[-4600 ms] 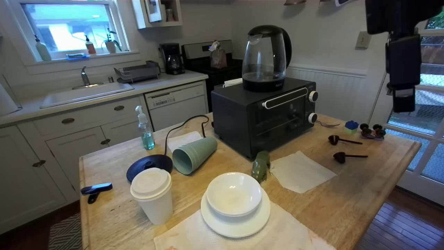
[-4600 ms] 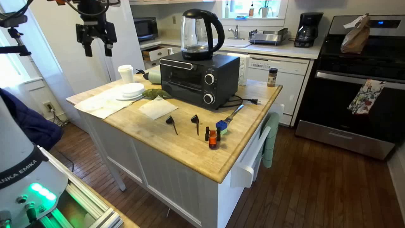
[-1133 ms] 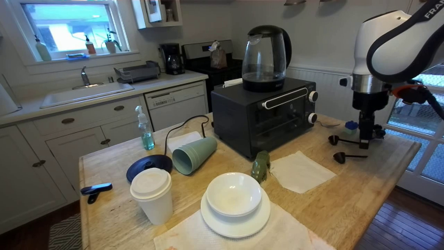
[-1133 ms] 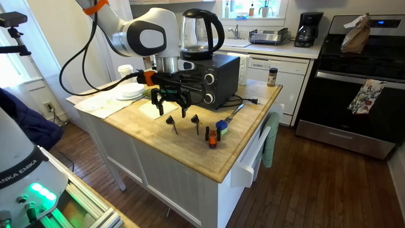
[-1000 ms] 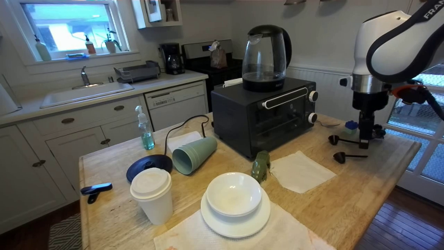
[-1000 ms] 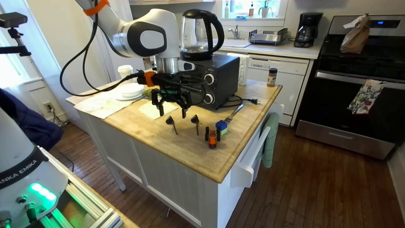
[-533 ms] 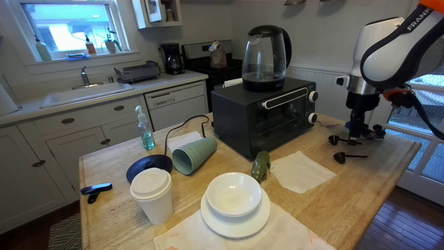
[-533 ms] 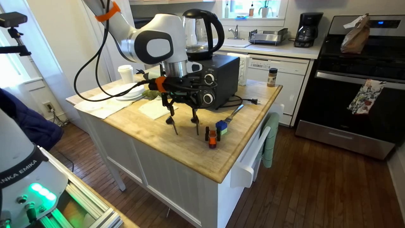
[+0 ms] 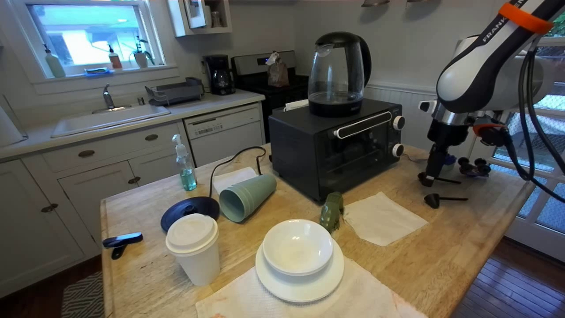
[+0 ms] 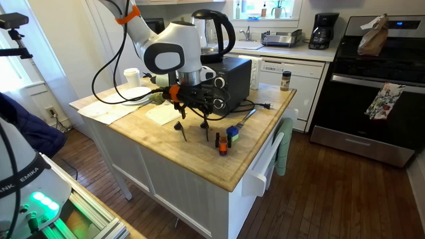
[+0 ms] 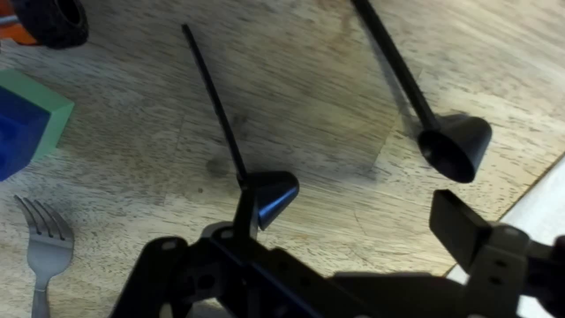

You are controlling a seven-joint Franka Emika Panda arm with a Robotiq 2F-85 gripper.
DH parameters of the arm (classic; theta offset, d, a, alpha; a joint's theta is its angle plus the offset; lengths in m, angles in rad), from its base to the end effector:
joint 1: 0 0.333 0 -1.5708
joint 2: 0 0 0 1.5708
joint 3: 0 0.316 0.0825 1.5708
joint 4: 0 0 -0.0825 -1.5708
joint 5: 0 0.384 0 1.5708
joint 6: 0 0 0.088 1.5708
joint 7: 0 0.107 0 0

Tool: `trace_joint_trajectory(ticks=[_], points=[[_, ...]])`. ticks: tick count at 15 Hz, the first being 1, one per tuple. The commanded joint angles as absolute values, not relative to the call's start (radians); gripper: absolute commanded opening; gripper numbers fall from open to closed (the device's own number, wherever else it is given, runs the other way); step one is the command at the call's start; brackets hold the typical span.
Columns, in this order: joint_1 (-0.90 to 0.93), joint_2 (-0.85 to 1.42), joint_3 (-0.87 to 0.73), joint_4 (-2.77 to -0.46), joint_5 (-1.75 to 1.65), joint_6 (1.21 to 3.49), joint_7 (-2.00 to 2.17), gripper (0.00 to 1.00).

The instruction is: Stack the two measuring spoons together

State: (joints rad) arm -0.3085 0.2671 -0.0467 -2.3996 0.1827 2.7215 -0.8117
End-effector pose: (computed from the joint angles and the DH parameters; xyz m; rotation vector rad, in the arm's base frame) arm 0.4711 -0.1826 0.2102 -3.0804 -0.4556 -0.1299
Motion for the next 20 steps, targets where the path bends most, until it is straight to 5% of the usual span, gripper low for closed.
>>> trace_joint_trajectory(ticks=[1, 9, 13, 16, 18, 20], points=[[-0.352, 0.306, -0.008, -2.364, 0.241, 2.752, -0.886, 1.00], [-0.410, 0.343, 0.056, -2.342, 0.307, 2.770, -0.982, 1.00], [-0.424, 0.354, 0.067, -2.331, 0.324, 2.762, -1.014, 0.59], [-0.430, 0.360, 0.067, -2.327, 0.322, 2.763, -1.021, 0.53], [-0.433, 0.362, 0.066, -2.324, 0.323, 2.759, -1.022, 0.28], [-0.436, 0.363, 0.065, -2.324, 0.322, 2.759, -1.023, 0.19]])
